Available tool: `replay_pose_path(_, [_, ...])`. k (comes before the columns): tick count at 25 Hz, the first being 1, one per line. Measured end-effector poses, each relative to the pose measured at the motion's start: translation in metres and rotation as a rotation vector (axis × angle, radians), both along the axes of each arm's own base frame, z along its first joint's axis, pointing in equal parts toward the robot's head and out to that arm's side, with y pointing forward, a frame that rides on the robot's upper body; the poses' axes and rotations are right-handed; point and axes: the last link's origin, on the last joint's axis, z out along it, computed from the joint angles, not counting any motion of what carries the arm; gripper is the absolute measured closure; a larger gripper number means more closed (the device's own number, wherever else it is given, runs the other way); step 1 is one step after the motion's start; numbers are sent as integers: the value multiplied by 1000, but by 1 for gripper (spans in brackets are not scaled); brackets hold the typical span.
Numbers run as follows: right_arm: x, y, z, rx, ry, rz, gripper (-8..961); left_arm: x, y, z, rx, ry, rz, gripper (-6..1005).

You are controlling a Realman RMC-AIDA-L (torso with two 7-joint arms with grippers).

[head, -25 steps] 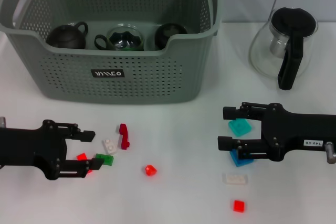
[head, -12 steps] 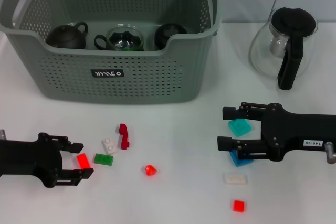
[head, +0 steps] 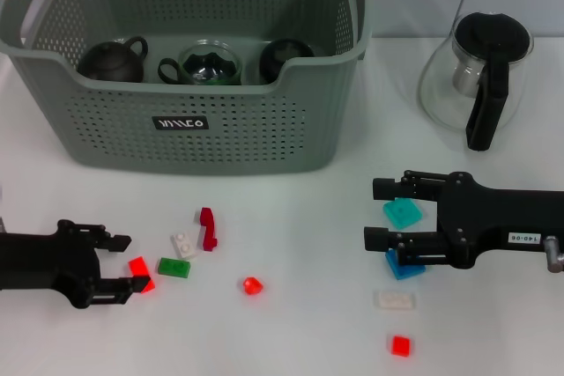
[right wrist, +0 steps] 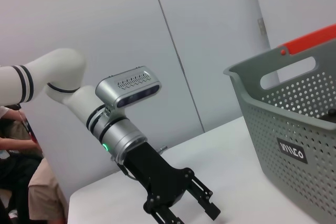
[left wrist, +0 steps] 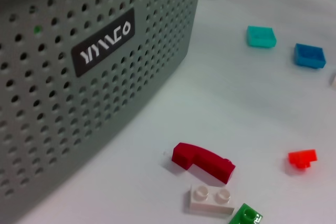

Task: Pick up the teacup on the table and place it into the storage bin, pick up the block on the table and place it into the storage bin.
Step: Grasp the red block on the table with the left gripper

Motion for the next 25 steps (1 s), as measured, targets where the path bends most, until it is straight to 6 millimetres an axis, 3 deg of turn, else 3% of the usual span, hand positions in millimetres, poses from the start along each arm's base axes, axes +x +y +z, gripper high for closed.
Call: replay_pose_path(25, [3,-2,1,0,-2,-7,118,-5,-2,-14,-11,14,-25,367])
